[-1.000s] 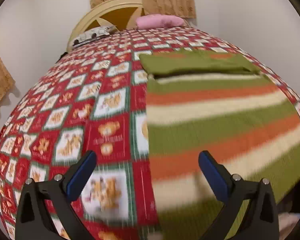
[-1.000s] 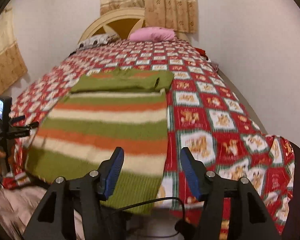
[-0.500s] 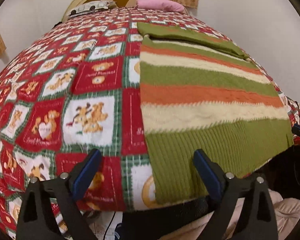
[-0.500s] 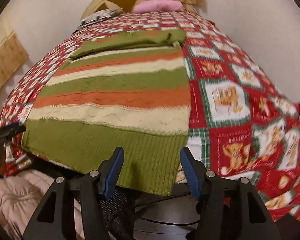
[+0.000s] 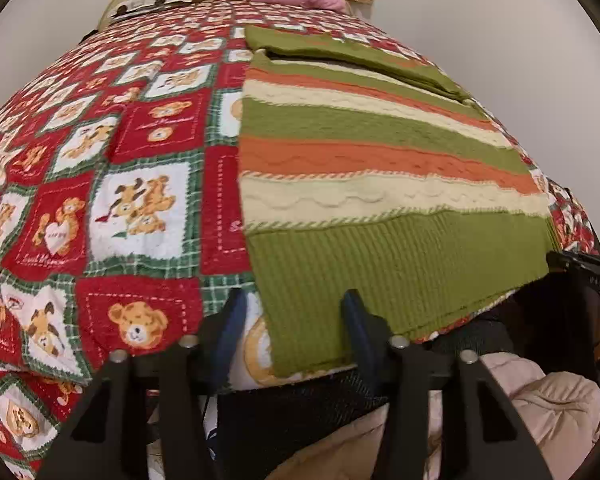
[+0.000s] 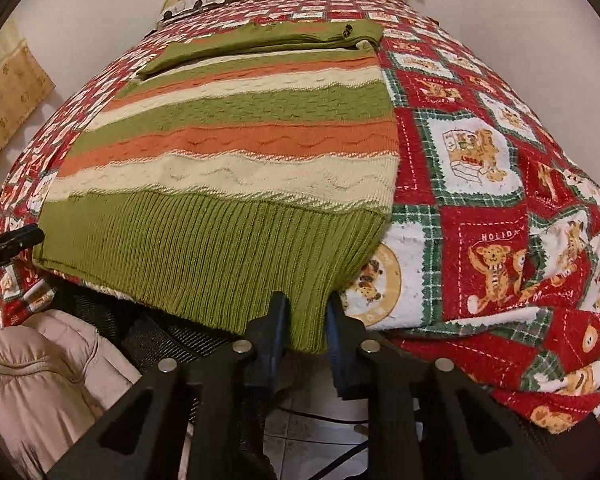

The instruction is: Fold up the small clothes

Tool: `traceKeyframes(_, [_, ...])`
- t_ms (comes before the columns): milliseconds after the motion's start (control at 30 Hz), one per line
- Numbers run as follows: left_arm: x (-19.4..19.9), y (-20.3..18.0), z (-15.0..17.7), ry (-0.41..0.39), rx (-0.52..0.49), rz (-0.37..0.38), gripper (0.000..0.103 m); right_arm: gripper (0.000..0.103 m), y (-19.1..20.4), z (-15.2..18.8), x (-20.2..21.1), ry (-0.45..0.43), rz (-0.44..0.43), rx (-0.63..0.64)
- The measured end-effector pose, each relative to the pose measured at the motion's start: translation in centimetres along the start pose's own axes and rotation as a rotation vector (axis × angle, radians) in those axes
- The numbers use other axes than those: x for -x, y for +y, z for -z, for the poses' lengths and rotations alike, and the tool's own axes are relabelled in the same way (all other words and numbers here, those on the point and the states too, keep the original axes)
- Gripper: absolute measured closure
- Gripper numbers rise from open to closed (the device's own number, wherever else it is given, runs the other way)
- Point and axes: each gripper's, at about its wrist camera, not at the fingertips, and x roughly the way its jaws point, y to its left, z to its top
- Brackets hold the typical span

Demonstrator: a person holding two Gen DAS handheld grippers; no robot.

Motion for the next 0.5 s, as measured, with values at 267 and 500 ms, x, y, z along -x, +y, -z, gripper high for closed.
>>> traceKeyframes(267, [0.5,0.4,-1.6,0.026,0.009,0.076,0.095,0.093,-0.7,-2.1,2.3,-0.041,-0.192,-0.089])
traceKeyframes(500, [1.7,-0.1,-6.3,-0.050,-0.018,0.129,0.095,0.093,-0.8,-7.9,3.3,-0.140,-0.285,-0.123])
